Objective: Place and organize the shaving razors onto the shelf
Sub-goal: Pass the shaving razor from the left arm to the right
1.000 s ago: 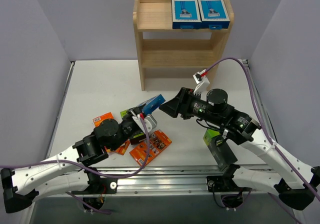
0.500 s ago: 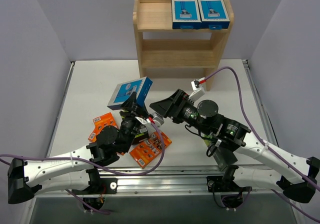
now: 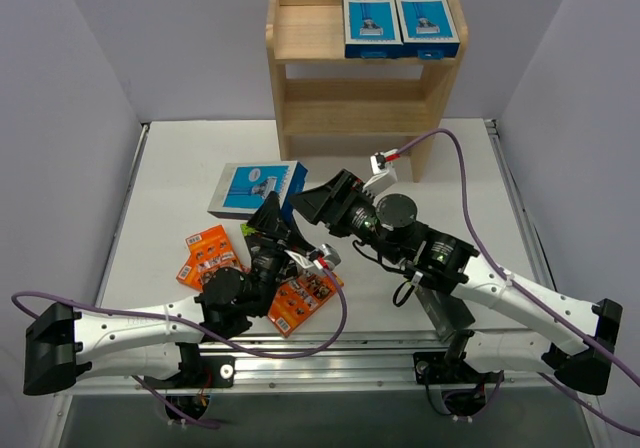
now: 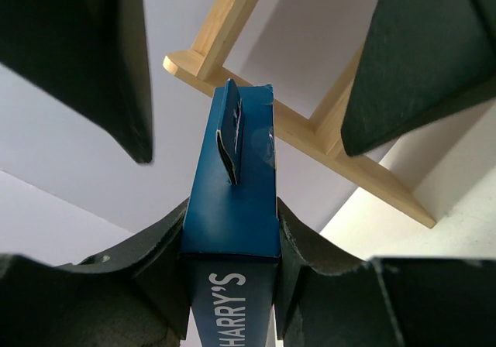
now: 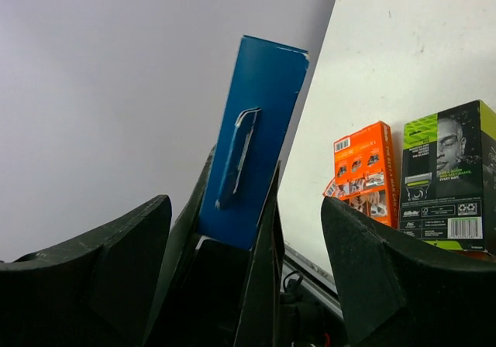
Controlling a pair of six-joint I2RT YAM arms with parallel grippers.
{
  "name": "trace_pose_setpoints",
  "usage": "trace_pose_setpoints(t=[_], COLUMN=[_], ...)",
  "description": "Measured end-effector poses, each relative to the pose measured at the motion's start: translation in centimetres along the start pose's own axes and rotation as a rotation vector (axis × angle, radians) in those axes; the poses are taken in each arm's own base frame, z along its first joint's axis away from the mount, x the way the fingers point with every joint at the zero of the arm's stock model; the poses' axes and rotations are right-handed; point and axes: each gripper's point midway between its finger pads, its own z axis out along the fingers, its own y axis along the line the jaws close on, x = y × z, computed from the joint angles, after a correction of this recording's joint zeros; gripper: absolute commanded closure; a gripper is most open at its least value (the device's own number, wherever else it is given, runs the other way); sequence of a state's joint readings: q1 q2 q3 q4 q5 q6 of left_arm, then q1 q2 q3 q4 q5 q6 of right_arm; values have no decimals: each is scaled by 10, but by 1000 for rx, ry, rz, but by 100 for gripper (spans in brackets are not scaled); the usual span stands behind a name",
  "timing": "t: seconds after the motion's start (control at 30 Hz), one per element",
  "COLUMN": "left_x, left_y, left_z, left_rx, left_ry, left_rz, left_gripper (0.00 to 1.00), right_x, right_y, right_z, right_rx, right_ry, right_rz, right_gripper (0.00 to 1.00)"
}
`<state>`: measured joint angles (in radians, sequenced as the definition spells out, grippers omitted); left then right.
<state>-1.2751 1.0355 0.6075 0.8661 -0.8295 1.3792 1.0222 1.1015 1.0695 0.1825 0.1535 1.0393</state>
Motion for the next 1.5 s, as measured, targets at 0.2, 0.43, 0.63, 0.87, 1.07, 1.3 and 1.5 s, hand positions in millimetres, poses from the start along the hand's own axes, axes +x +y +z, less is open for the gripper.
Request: trace_pose_setpoints(t=[0.2,0.43,0.63,0.87,1.07,1.3,1.5], left_x=[-6,-11,-15,-18,-18,-19,-19], left_y=[6,-1,-12,-11,-10,-13,-18], left_z=[-3,-9,-11,-11,-12,-13,-15], left_rx=[-24,-11,10,1,-8,-2,15], left_ry=[-19,-46,-58,-62,-66,-79,-95], left_rz=[28,72,124,159,177,190,201], left_gripper=[98,98,98,98,98,83,61], right_x=[10,5,1,6,5,4,6], right_y=[-9,-4,1,-5,-7,-11,-16], right_z=[17,21,26,31,32,30,26], right_rx=[27,21,19,38,47,59,71], right_ry=[16,-1,-18,-10,-13,-14,-11], right_rz=[-10,-17,-23,-28,-14,-3,5], right_gripper=[26,29,40,55,66,93,100])
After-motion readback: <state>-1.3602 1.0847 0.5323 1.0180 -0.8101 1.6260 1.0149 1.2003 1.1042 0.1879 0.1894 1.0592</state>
